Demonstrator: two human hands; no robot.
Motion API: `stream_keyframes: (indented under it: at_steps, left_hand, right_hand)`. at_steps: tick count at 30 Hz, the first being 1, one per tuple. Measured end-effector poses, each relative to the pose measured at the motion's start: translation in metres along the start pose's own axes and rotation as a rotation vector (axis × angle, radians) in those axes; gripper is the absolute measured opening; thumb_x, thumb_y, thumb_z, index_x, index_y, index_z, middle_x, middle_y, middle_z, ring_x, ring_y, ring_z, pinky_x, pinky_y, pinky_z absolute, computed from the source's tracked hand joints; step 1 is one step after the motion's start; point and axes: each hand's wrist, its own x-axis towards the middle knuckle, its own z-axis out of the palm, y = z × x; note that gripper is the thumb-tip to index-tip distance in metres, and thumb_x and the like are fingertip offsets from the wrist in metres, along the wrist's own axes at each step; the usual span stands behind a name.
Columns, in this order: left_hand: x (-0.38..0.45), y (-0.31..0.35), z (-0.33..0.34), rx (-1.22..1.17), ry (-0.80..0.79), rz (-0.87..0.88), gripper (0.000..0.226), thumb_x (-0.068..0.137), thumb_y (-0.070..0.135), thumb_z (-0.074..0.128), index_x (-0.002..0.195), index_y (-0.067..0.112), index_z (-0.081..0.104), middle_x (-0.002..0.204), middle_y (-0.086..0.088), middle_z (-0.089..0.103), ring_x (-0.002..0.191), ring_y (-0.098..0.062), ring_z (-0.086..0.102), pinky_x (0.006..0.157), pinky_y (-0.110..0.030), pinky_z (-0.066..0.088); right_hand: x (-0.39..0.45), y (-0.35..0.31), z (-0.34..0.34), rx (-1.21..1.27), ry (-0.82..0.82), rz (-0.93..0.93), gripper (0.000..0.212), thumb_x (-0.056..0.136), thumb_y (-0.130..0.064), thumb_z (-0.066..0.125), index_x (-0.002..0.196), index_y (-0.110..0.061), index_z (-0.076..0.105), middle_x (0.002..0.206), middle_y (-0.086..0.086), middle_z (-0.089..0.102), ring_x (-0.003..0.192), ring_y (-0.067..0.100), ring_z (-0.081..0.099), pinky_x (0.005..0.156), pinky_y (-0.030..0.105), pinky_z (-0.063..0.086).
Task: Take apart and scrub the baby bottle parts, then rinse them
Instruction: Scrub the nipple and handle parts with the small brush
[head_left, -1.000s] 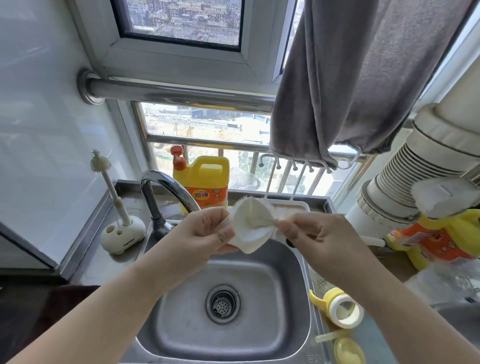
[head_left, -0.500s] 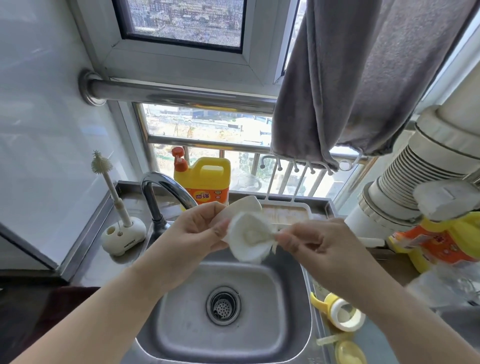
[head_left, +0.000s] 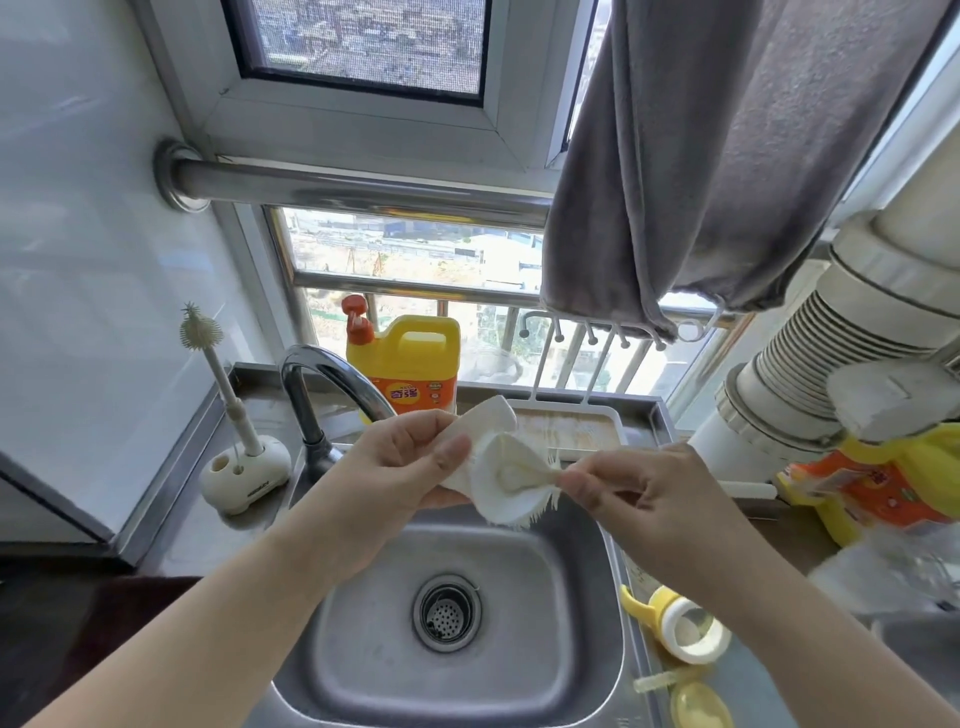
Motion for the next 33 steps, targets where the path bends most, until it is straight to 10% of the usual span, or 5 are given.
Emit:
stream_keyframes:
  at_steps: [4, 11, 16, 28, 33]
  left_hand:
    - [0.001, -0.001, -0.004, 0.023, -0.003, -0.002, 0.019, 0.078, 0.015, 0.057, 0.088, 0.001, 0.063, 0.087, -0.01, 0.069, 0.091, -0.023, 0.069, 0.081, -0.032, 0.057]
    - [0.0, 0.0, 0.0, 0.079, -0.022, 0.023, 0.02, 0.079, 0.016, 0.055, 0.085, -0.003, 0.055, 0.088, -0.014, 0.063, 0.095, -0.026, 0.068, 0.084, -0.036, 0.057]
    - [-0.002, -0.002, -0.002, 0.099, -0.06, 0.044, 0.027, 0.08, 0.013, 0.055, 0.096, -0.008, 0.057, 0.095, -0.015, 0.067, 0.098, -0.026, 0.068, 0.084, -0.035, 0.056]
    - [-0.004, -0.002, -0.005, 0.034, -0.022, 0.033, 0.015, 0.079, 0.011, 0.055, 0.084, -0.003, 0.056, 0.084, -0.011, 0.065, 0.091, -0.025, 0.068, 0.084, -0.041, 0.056]
    - [-0.005, 0.002, -0.004, -0.013, -0.018, 0.018, 0.011, 0.078, 0.01, 0.055, 0.079, -0.001, 0.056, 0.082, -0.011, 0.062, 0.085, -0.023, 0.068, 0.079, -0.039, 0.058]
  right_hand:
    - [0.005, 0.004, -0.006, 0.0, 0.12, 0.083, 0.057, 0.081, -0.074, 0.038, 0.082, -0.029, 0.072, 0.067, -0.001, 0.069, 0.062, 0.009, 0.061, 0.064, 0.032, 0.049]
    - [0.016, -0.006, -0.009, -0.046, 0.219, 0.072, 0.061, 0.083, -0.07, 0.037, 0.082, -0.02, 0.072, 0.054, 0.003, 0.053, 0.05, 0.013, 0.044, 0.049, 0.018, 0.029]
    - [0.018, -0.015, -0.005, -0.059, 0.134, -0.051, 0.054, 0.088, -0.066, 0.037, 0.084, -0.027, 0.073, 0.048, -0.014, 0.049, 0.047, 0.005, 0.045, 0.053, 0.021, 0.029]
    - [0.021, -0.008, -0.014, 0.06, 0.032, 0.066, 0.04, 0.082, -0.068, 0.044, 0.091, -0.04, 0.071, 0.07, 0.004, 0.07, 0.066, 0.015, 0.064, 0.065, 0.03, 0.049]
    - [0.024, -0.008, -0.018, 0.086, 0.093, 0.112, 0.041, 0.083, -0.06, 0.045, 0.094, -0.032, 0.073, 0.048, -0.009, 0.058, 0.042, -0.001, 0.048, 0.046, 0.009, 0.034]
